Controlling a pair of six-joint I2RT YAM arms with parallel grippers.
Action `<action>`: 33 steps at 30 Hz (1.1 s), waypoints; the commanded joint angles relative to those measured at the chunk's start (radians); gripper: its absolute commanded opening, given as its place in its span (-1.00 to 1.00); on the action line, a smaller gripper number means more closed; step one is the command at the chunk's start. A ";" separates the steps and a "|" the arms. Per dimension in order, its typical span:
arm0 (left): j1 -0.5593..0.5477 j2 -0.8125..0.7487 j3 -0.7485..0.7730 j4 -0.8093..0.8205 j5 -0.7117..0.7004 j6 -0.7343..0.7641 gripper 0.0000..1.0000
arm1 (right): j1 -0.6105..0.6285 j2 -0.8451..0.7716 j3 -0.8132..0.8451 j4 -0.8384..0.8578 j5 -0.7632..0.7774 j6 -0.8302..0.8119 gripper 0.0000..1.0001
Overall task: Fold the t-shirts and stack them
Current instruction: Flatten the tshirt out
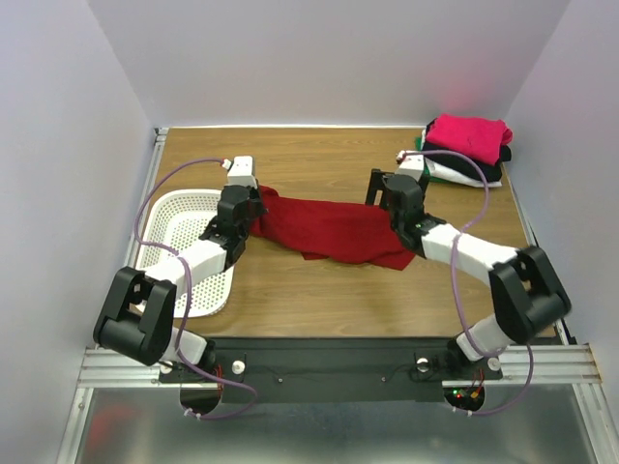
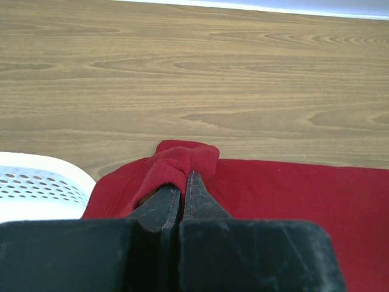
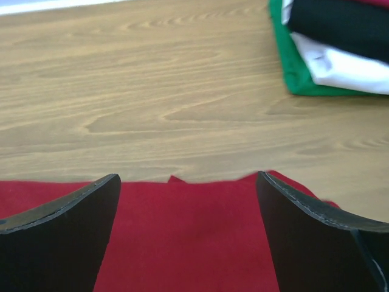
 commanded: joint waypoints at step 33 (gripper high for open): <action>0.006 0.051 0.080 0.044 0.016 0.032 -1.00 | -0.117 0.463 0.239 -0.098 -0.354 0.067 -0.05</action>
